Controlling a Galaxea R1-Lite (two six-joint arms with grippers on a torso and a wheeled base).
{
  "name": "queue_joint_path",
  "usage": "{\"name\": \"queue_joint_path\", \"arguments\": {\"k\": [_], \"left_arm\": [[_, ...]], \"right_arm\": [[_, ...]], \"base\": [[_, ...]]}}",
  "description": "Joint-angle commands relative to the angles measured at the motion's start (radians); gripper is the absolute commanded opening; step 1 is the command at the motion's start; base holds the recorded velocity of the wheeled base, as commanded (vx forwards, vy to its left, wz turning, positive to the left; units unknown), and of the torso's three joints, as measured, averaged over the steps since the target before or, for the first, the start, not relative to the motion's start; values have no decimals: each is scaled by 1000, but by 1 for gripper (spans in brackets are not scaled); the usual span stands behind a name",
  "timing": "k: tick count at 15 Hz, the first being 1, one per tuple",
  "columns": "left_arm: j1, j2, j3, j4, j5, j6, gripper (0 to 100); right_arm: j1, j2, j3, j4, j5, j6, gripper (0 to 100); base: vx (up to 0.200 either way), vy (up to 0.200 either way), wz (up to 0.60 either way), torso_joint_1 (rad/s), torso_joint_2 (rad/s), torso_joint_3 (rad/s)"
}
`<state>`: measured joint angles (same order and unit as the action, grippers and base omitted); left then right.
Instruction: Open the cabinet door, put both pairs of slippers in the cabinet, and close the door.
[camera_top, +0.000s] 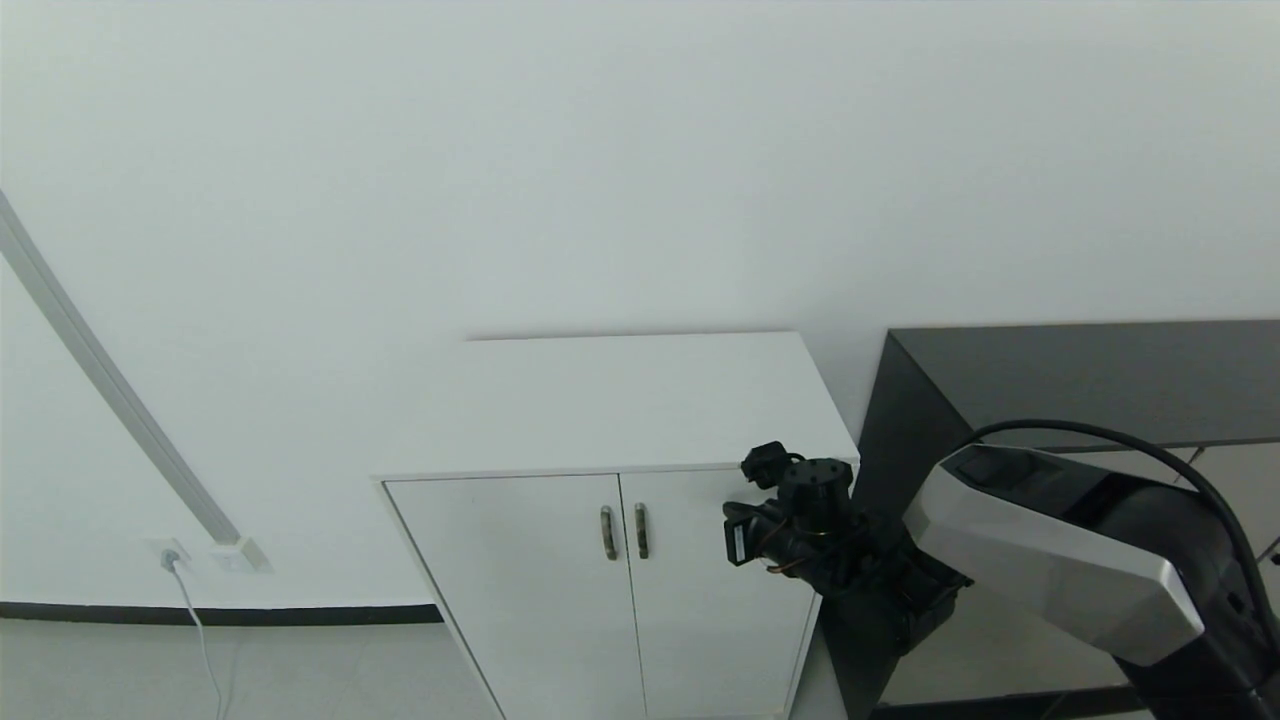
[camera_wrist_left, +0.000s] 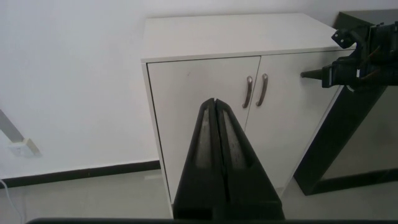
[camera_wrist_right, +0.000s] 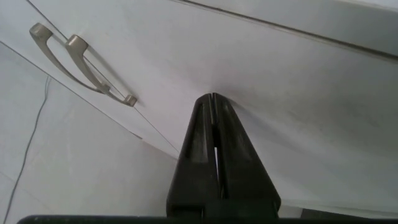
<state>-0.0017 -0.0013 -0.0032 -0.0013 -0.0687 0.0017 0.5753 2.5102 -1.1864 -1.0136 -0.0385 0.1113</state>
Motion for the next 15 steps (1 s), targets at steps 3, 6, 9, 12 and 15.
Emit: {"name": "queue_joint_path", "arguments": {"k": [3,6,9,12,15], "left_arm": [[0,1,0,0,1,0,0],[0,1,0,0,1,0,0],[0,1,0,0,1,0,0],[0,1,0,0,3,-2,0],[0,1,0,0,3,0,0]], "right_arm": [[8,-71,110,-13,0,1,0],[21,-151,289,-151,0,1,0],[26,-252,452,-201,0,2,0],[14,-335,636,-307,-6,8,0],[-26,-372,872,-519,-38,8,0]], "base": [[0,0,0,0,0,0],[0,0,0,0,0,0],[0,0,0,0,0,0],[0,0,0,0,0,0],[0,0,0,0,0,0]]}}
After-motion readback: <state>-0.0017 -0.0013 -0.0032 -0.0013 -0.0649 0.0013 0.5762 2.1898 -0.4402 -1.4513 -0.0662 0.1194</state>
